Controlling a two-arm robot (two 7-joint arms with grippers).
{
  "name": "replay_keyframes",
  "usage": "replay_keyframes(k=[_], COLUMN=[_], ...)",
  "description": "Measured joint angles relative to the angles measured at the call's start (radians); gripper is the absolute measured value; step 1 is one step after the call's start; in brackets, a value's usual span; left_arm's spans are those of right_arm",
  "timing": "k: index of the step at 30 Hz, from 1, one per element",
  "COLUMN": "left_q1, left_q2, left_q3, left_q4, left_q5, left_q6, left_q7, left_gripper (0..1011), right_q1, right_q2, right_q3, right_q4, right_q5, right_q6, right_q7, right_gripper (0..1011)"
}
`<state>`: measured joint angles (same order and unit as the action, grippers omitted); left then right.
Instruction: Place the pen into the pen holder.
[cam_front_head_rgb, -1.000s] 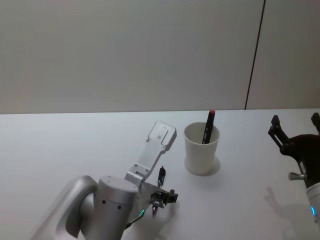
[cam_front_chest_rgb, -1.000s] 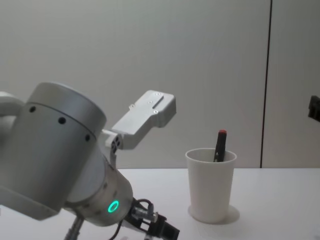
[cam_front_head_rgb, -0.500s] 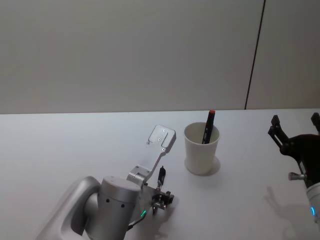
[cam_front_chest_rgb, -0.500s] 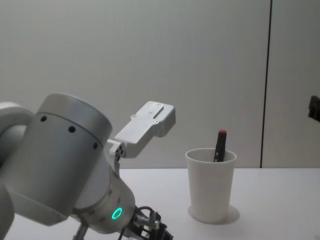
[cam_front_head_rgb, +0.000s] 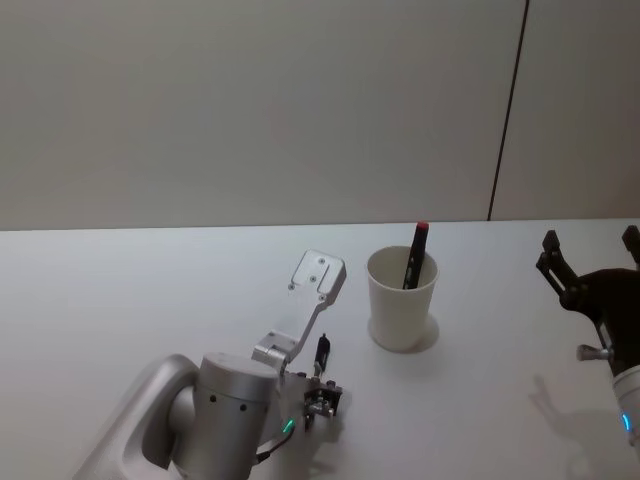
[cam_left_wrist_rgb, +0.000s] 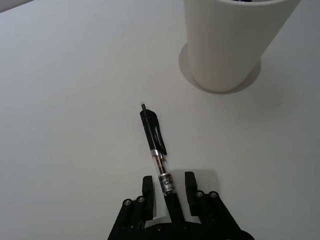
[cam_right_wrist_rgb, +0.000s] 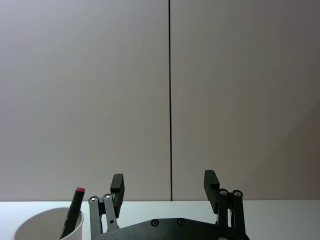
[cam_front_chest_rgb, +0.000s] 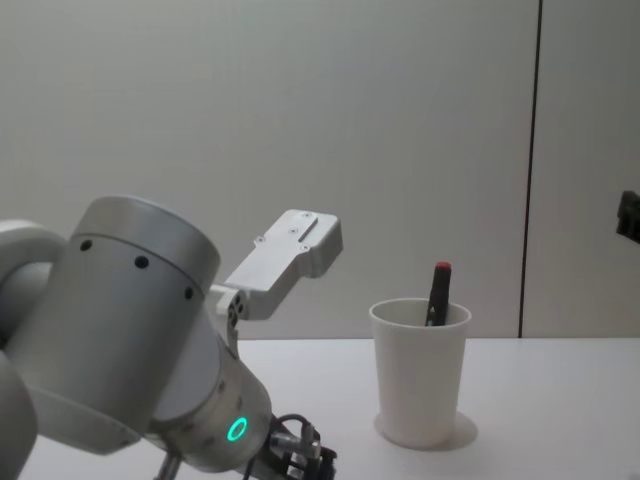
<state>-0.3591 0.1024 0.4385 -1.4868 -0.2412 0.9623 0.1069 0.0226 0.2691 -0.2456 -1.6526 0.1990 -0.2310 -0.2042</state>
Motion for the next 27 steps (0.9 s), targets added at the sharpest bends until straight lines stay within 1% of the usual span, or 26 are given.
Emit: replay_keyframes(k=[4, 14, 19, 21, 24, 27], left_q1=[0.001, 0.007, 0.014, 0.016, 0.019, 0.023], left_q2=[-0.005, -0.01, -0.01, -0.01, -0.01, -0.01], left_q3=[-0.005, -0.013, -0.016, -0.017, -0.018, -0.02], left_q4=[0.004, -0.001, -0.015, -0.02, -0.027, -0.037], left_q5=[-0.002, 0.002, 0.009, 0.011, 0.014, 0.018], left_q6=[0.0, 0.0, 0.002, 0.005, 0.006, 0.006], left_q7=[0.003, 0.003, -0.001, -0.002, -0.004, -0.008], left_gripper=[364, 300, 266, 200, 138, 137], right_q1=[0.0, 0.0, 0.0, 0.0, 0.0, 0.0], right_q2=[0.0, 0.0, 0.0, 0.0, 0.0, 0.0], right_q3=[0.0, 0.0, 0.0, 0.0, 0.0, 0.0], right_q4=[0.0, 0.0, 0.0, 0.0, 0.0, 0.0], right_q5=[0.0, 0.0, 0.0, 0.0, 0.0, 0.0], right_q6=[0.0, 0.0, 0.0, 0.0, 0.0, 0.0], right_q7=[0.0, 0.0, 0.0, 0.0, 0.0, 0.0], right_gripper=[1002, 1002, 1002, 1002, 1002, 1002])
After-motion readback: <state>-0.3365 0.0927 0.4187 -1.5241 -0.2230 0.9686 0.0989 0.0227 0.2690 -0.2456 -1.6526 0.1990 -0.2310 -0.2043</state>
